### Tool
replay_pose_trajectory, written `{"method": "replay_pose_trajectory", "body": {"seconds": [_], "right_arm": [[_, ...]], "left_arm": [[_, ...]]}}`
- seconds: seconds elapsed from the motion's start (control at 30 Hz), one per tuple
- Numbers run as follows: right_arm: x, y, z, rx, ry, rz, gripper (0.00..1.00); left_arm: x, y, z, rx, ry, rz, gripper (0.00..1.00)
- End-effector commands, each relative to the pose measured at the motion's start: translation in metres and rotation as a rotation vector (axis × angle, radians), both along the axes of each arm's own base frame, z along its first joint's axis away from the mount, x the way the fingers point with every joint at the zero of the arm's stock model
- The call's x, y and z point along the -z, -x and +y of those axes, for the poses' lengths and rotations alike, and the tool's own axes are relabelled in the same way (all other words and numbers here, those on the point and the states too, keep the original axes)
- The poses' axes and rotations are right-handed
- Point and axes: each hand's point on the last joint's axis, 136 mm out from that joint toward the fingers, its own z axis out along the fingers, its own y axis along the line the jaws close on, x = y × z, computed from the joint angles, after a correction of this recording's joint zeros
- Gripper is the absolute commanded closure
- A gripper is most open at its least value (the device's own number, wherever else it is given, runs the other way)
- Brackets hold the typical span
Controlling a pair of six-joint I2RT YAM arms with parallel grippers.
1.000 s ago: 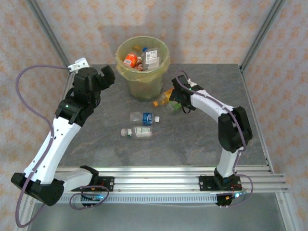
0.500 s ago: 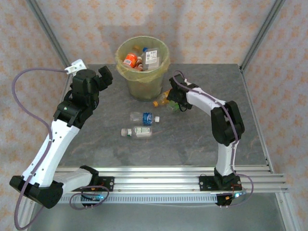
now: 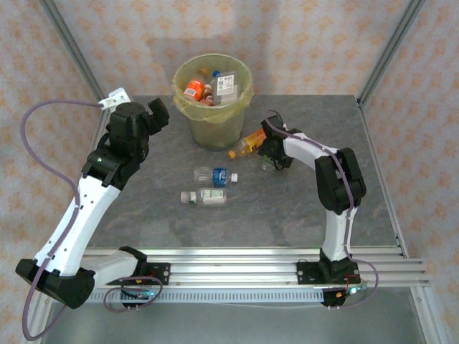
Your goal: Put the plastic bottles in the bin
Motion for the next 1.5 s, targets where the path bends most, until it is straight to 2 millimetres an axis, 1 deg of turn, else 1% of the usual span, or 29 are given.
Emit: {"method": "replay_pose_trajectory", "body": {"seconds": [0.0, 0.33, 0.53, 0.7, 0.8, 0.87, 1.0, 1.1, 1.17, 1.27, 1.3, 1.37, 1.4, 1.47], "right_arm": [[-0.004, 0.004, -0.003, -0.02, 0.019, -0.001, 0.19], [0.012, 0.006, -0.005, -0.055, 0.056, 0.03, 0.21], [0.021, 0.009, -0.005, -0.08, 0.064, 0.045, 0.31], [0.018, 0.012, -0.007, -0.093, 0.064, 0.03, 0.44], [0.004, 0.013, -0.008, -0.104, 0.06, -0.007, 0.51], [-0.01, 0.014, -0.008, -0.118, 0.053, -0.047, 0.56], [-0.042, 0.019, -0.01, -0.144, 0.035, -0.143, 0.62], [-0.068, 0.027, -0.01, -0.17, 0.009, -0.221, 0.65], [-0.087, 0.032, -0.006, -0.2, -0.033, -0.287, 0.65], [-0.119, 0.041, 0.006, -0.269, -0.115, -0.404, 0.65], [-0.129, 0.044, 0.01, -0.292, -0.139, -0.441, 0.65], [-0.153, 0.053, 0.018, -0.343, -0.182, -0.533, 0.65], [-0.162, 0.056, 0.021, -0.361, -0.196, -0.567, 0.65], [-0.183, 0.065, 0.029, -0.412, -0.223, -0.645, 0.65]], "left_arm": [[-0.002, -0.001, 0.008, -0.046, 0.012, -0.02, 0.0], [0.001, -0.001, 0.008, -0.047, 0.005, -0.004, 0.0], [0.001, -0.002, 0.008, -0.045, 0.007, -0.002, 0.0], [0.004, -0.005, 0.004, -0.03, 0.01, 0.009, 0.0], [0.003, -0.008, -0.001, -0.004, 0.017, 0.013, 0.0], [0.003, -0.01, -0.006, 0.022, 0.021, 0.018, 0.0], [0.0, -0.014, -0.017, 0.087, 0.037, 0.019, 0.0], [-0.002, -0.018, -0.031, 0.157, 0.063, 0.014, 0.0], [-0.004, -0.021, -0.043, 0.213, 0.087, 0.011, 0.0], [-0.007, -0.026, -0.063, 0.301, 0.125, 0.004, 0.0], [-0.009, -0.027, -0.072, 0.338, 0.14, 0.002, 0.0], [-0.013, -0.031, -0.094, 0.423, 0.163, 0.001, 0.0], [-0.013, -0.032, -0.105, 0.456, 0.167, 0.007, 0.0], [-0.015, -0.034, -0.132, 0.543, 0.157, 0.021, 0.0]]}}
